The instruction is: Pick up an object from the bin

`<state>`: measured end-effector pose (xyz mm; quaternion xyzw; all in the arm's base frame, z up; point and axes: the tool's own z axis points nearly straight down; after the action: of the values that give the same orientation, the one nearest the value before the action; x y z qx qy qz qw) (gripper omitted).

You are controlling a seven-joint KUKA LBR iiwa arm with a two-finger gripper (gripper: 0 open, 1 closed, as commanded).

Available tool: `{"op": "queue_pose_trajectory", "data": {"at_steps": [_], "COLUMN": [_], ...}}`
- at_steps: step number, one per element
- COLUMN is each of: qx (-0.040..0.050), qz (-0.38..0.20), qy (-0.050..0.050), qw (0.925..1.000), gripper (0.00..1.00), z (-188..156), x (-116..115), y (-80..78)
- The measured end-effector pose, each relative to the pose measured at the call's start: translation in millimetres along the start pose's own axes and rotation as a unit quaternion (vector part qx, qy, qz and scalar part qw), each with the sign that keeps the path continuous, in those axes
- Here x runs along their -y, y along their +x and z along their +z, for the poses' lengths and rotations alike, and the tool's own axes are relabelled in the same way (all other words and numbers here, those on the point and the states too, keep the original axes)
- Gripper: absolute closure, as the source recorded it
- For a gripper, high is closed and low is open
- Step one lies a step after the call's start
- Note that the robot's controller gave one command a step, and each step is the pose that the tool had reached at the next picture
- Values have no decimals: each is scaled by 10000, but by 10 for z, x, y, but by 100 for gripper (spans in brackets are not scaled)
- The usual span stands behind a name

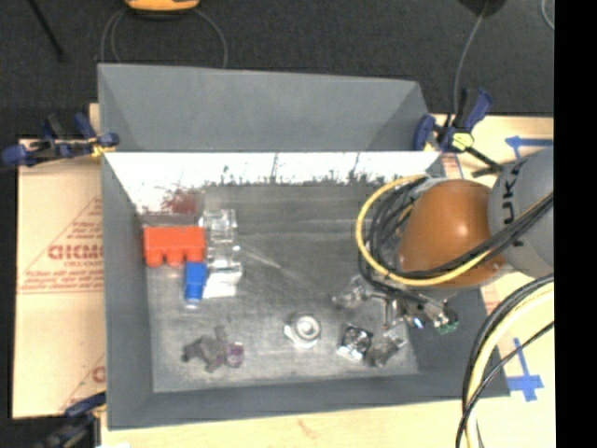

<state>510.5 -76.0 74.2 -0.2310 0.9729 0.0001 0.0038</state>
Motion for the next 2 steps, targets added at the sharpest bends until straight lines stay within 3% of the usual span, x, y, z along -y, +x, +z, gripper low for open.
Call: {"op": "queue_pose_trajectory", "data": {"at_steps": [1,2], "qx": [-15,5], "qz": [-1086,-1124], "qy": [42,-6], "qw": [9941,9937], "gripper": [0,0], "z": [-3,2], "x": [-363,31], "y": [-193,-190]}}
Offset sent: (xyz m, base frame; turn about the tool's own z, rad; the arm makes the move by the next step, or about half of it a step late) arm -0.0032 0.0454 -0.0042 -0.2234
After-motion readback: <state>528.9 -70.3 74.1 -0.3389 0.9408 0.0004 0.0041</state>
